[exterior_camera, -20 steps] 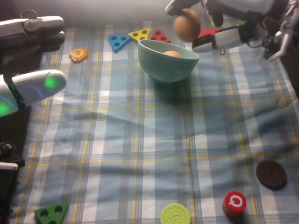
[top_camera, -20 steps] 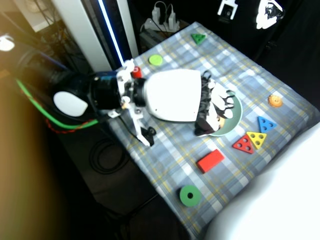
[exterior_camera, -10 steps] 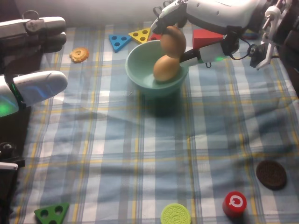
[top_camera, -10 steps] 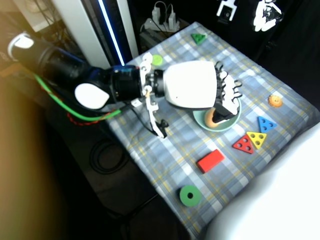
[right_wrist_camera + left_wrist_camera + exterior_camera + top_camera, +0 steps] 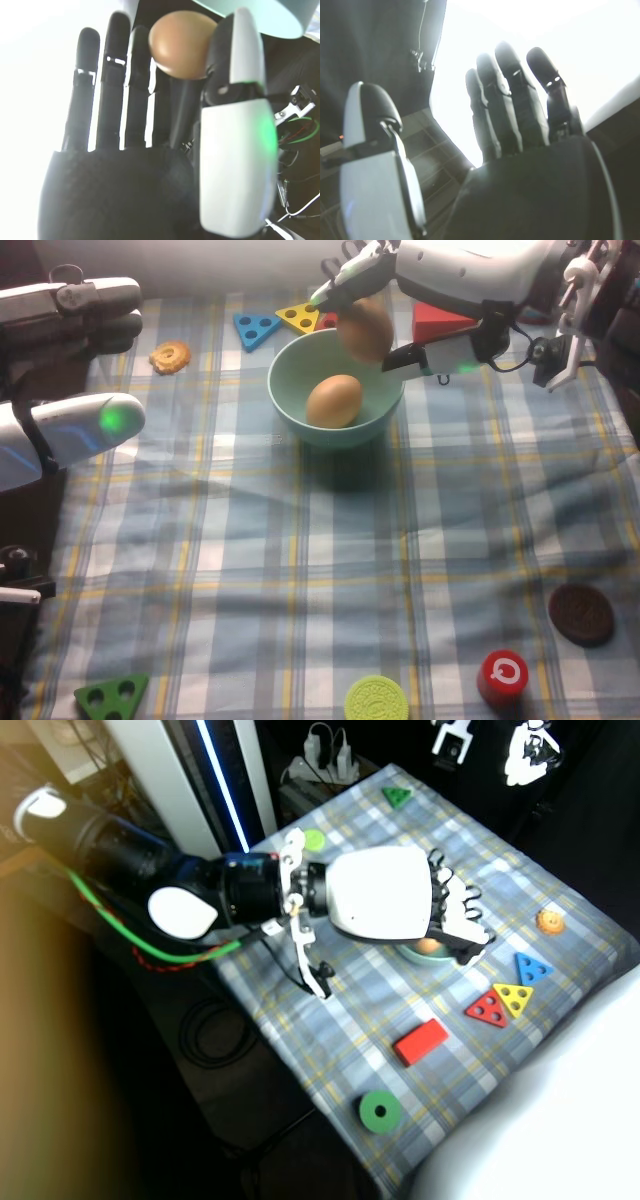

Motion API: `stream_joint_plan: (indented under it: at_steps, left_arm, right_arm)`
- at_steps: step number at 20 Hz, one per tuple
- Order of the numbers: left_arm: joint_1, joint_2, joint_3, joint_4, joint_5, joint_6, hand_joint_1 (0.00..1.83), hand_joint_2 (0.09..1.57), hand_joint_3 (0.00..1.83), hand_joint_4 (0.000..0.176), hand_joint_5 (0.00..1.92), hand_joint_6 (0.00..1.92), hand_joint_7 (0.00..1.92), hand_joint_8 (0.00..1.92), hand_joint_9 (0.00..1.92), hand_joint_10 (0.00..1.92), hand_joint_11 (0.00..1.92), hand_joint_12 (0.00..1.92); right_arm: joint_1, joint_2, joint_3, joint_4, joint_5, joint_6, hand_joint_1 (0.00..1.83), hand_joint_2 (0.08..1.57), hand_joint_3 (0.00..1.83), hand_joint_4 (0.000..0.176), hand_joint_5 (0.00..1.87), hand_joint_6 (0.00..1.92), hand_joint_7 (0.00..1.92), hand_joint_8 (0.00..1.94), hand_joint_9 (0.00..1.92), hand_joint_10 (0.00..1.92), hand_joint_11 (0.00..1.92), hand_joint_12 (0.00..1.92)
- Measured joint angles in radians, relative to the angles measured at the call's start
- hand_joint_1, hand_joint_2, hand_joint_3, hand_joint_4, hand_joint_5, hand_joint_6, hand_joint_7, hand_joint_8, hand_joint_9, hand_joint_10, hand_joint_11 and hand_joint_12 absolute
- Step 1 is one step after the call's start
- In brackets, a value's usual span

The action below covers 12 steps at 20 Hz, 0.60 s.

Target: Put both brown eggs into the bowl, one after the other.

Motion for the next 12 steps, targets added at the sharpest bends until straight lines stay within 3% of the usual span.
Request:
stream_joint_plan:
  at_steps: [1, 2, 6, 8, 11, 12]
  left_arm:
    - [0.000, 0.000, 0.000, 0.000, 0.000, -0.001, 0.94, 0.85, 0.00, 0.000, 0.72, 0.00, 0.75, 0.00, 0.52, 0.47, 0.02, 1.42]
    - [0.000, 0.000, 0.000, 0.000, 0.000, -0.003, 0.94, 0.85, 0.00, 0.000, 0.72, 0.00, 0.75, 0.00, 0.51, 0.52, 0.03, 1.45]
    - [0.000, 0.000, 0.000, -0.002, 0.000, -0.004, 0.95, 0.85, 0.00, 0.000, 0.72, 0.00, 0.75, 0.00, 0.50, 0.53, 0.04, 1.42]
    - [0.000, 0.000, 0.000, -0.001, 0.000, -0.004, 0.96, 0.85, 0.00, 0.000, 0.72, 0.00, 0.75, 0.00, 0.49, 0.56, 0.05, 1.45]
    - [0.000, 0.000, 0.000, -0.003, -0.001, -0.007, 0.96, 0.85, 0.00, 0.000, 0.72, 0.00, 0.74, 0.00, 0.48, 0.59, 0.04, 1.42]
    - [0.000, 0.000, 0.002, -0.003, -0.004, -0.017, 0.99, 0.84, 0.00, 0.000, 0.72, 0.00, 0.74, 0.00, 0.49, 0.57, 0.10, 1.41]
  right_arm:
    - [0.000, 0.000, -0.006, 0.000, 0.000, 0.000, 1.00, 1.02, 0.00, 0.059, 0.68, 0.00, 0.81, 0.01, 0.76, 0.04, 0.19, 1.19]
    - [0.000, -0.001, -0.008, -0.007, 0.001, 0.001, 0.98, 1.03, 0.00, 0.089, 0.67, 0.00, 0.76, 0.00, 0.74, 0.03, 0.19, 1.18]
    - [0.000, -0.001, -0.012, -0.004, 0.001, 0.000, 0.93, 1.07, 0.00, 0.037, 0.67, 0.00, 0.76, 0.02, 0.76, 0.02, 0.26, 1.08]
    - [0.000, 0.000, -0.015, -0.005, 0.001, 0.000, 0.98, 1.08, 0.00, 0.000, 0.69, 0.01, 0.75, 0.01, 0.77, 0.02, 0.27, 1.08]
    - [0.000, 0.006, -0.026, -0.004, 0.002, 0.000, 1.03, 1.08, 0.00, 0.000, 0.72, 0.00, 0.78, 0.00, 0.82, 0.02, 0.34, 1.07]
    - [0.000, 0.019, -0.040, -0.004, 0.006, 0.001, 1.04, 1.08, 0.00, 0.000, 0.69, 0.00, 0.76, 0.00, 0.77, 0.00, 0.20, 1.13]
